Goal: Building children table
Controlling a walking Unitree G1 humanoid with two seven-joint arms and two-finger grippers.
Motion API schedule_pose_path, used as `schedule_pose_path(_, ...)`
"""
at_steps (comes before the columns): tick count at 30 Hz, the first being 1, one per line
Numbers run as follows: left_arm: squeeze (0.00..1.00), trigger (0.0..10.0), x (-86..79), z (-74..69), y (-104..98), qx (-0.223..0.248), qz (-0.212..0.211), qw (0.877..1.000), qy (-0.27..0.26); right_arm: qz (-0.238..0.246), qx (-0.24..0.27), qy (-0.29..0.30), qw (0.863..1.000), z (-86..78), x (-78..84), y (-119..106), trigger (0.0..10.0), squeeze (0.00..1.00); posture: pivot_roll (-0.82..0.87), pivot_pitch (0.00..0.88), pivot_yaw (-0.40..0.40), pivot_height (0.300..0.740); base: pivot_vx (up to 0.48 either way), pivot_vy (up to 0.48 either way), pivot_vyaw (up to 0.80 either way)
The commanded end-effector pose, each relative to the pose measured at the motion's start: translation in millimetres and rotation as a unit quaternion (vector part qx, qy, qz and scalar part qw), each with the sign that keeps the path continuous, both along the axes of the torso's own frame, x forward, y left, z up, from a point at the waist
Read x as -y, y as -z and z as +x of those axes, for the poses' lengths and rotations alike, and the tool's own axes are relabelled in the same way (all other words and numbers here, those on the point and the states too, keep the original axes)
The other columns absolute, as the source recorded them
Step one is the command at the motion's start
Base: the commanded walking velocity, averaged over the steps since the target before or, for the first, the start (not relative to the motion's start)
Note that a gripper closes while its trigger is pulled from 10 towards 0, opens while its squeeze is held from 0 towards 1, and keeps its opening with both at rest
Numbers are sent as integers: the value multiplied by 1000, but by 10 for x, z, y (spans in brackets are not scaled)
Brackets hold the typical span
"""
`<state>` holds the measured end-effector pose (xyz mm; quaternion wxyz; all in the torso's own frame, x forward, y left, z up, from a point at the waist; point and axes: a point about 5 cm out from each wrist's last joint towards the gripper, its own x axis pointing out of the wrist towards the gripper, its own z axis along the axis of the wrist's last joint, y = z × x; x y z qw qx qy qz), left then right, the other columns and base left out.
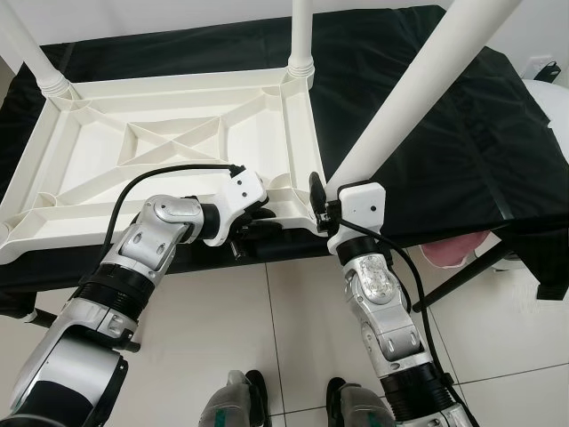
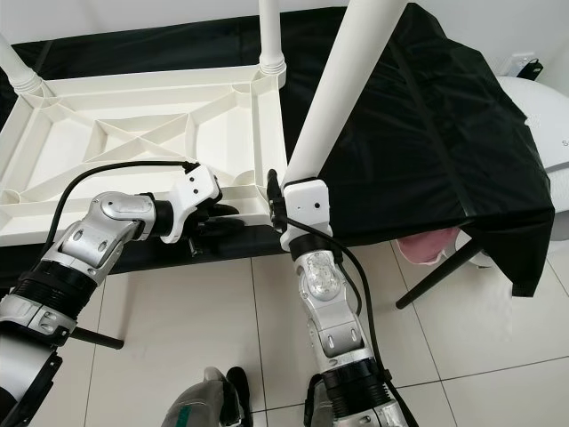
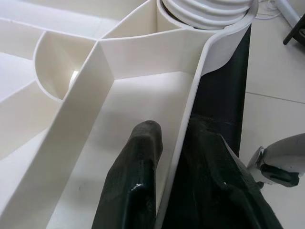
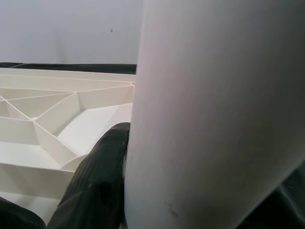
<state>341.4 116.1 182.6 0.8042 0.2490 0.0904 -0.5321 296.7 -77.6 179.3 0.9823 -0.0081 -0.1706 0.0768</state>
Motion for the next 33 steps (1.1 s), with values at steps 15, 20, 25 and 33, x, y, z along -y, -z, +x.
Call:
schedule_pose_path(15, 0, 10000, -90, 28, -330, 58, -26, 998, 9, -14, -77, 67, 995, 136, 405, 272, 10000, 0, -129, 169, 76, 740, 0, 0, 0)
schedule_pose_path(20, 1000, 10000, -89, 23, -334, 49, -32, 998, 11, -18, -77, 64, 995, 137, 399, 284, 10000, 0, -128, 167, 75, 740, 0, 0, 0)
schedule_pose_path(25, 0, 10000, -93, 12, -333, 55, -24, 998, 17, -19, -77, 62, 995, 134, 395, 286, 10000, 0, -128, 167, 75, 740, 0, 0, 0)
schedule_pose_path(33, 0, 10000, -112, 3, -395, 53, -31, 998, 21, -11, -71, 56, 996, 146, 395, 252, 10000, 0, -125, 176, 77, 740, 0, 0, 0)
